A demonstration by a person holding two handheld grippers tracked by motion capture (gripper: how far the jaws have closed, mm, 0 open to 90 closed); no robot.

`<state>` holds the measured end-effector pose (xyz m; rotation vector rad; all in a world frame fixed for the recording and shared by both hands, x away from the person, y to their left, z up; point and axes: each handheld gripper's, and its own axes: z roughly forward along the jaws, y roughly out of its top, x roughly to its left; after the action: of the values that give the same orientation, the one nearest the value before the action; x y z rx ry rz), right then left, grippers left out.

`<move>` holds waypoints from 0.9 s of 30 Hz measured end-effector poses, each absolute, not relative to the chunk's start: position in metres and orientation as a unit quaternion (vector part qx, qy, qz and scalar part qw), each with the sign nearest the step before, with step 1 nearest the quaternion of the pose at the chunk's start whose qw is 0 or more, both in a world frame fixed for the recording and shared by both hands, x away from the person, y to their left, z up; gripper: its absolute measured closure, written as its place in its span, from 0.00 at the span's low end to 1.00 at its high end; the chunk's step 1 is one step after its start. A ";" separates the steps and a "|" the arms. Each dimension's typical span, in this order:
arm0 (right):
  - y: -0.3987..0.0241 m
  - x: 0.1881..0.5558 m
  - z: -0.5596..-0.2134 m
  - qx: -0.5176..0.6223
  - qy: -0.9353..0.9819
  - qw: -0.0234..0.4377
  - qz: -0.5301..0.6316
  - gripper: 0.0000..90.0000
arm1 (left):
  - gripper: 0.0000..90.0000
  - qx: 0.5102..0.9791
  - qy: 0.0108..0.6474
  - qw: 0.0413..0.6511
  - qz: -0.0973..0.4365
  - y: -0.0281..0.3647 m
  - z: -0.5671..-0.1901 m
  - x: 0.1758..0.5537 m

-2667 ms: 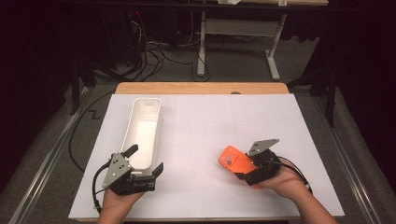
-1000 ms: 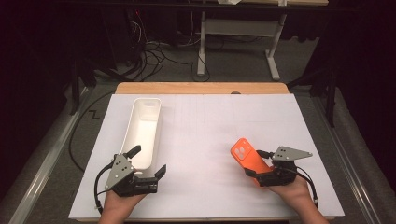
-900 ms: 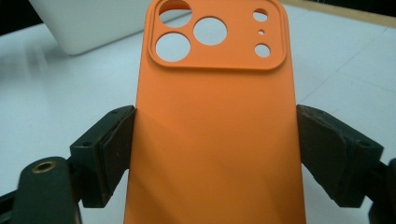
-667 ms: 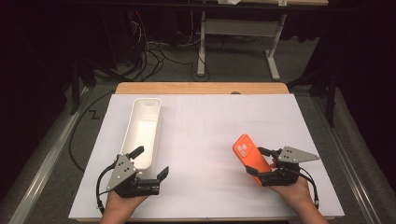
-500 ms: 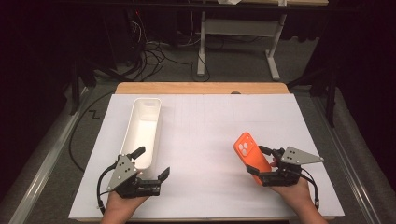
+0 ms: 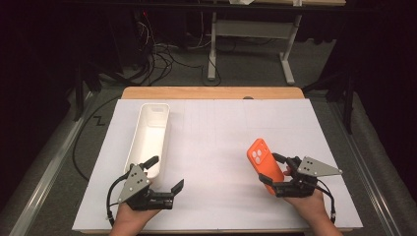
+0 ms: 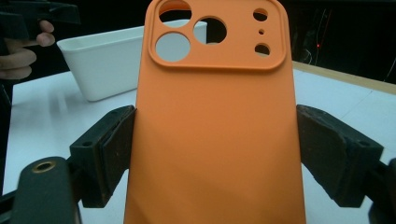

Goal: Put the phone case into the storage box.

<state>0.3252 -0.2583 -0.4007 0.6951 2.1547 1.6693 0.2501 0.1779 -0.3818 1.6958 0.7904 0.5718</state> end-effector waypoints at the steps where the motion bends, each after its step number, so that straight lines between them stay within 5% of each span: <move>1: -0.258 0.325 -0.401 0.244 0.755 0.162 0.587 0.19 | 0.00 0.719 0.335 0.559 0.242 0.177 -0.382 0.250; 27: -0.262 0.322 -0.400 0.249 0.732 0.172 0.611 0.19 | 0.00 0.721 0.310 0.568 0.247 0.131 -0.353 0.290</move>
<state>0.3225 -0.2619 -0.3999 0.7053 2.0769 1.7331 0.2896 0.1314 -0.3526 1.6948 0.7271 0.5795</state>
